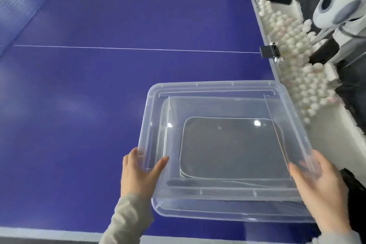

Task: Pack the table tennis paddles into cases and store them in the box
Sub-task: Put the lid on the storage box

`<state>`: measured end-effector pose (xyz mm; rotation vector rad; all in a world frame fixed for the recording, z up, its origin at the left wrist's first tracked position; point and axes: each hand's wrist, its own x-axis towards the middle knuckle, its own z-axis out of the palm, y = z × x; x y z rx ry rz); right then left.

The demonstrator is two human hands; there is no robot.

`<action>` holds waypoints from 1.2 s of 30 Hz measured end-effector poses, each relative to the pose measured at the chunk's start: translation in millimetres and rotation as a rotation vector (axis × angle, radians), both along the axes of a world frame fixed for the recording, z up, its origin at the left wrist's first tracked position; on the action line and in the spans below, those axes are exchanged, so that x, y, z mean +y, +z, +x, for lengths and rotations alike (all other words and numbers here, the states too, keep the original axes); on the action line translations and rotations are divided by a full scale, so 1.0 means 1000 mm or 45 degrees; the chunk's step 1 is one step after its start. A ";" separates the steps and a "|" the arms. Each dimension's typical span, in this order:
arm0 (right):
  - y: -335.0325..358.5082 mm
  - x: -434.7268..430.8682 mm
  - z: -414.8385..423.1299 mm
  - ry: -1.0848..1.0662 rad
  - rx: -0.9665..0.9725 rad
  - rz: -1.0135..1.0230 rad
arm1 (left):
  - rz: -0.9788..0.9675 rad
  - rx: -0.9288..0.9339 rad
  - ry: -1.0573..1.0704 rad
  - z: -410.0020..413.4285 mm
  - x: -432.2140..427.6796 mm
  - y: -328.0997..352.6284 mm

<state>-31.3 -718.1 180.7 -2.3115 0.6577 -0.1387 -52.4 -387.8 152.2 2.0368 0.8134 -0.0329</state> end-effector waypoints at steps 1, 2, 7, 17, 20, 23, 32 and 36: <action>-0.003 -0.005 -0.006 -0.009 0.010 -0.014 | 0.018 0.004 -0.006 -0.003 -0.006 0.000; -0.005 -0.008 -0.012 -0.014 0.026 -0.028 | 0.036 0.015 -0.013 -0.006 -0.010 -0.001; -0.016 -0.011 -0.036 -0.003 -0.052 -0.138 | 0.111 0.035 -0.029 -0.016 -0.019 -0.005; -0.025 -0.023 -0.040 -0.043 -0.130 -0.192 | 0.133 0.034 -0.110 -0.022 -0.036 -0.009; -0.027 -0.027 -0.039 -0.060 -0.119 -0.141 | 0.123 0.038 -0.113 -0.023 -0.039 -0.008; -0.028 -0.028 -0.038 -0.047 -0.117 -0.127 | 0.127 0.054 -0.109 -0.023 -0.041 -0.007; -0.033 -0.033 -0.045 -0.001 -0.060 -0.103 | 0.055 0.062 -0.080 -0.036 -0.045 -0.011; -0.032 -0.031 -0.044 -0.007 -0.030 -0.072 | 0.094 0.080 -0.085 -0.034 -0.044 -0.015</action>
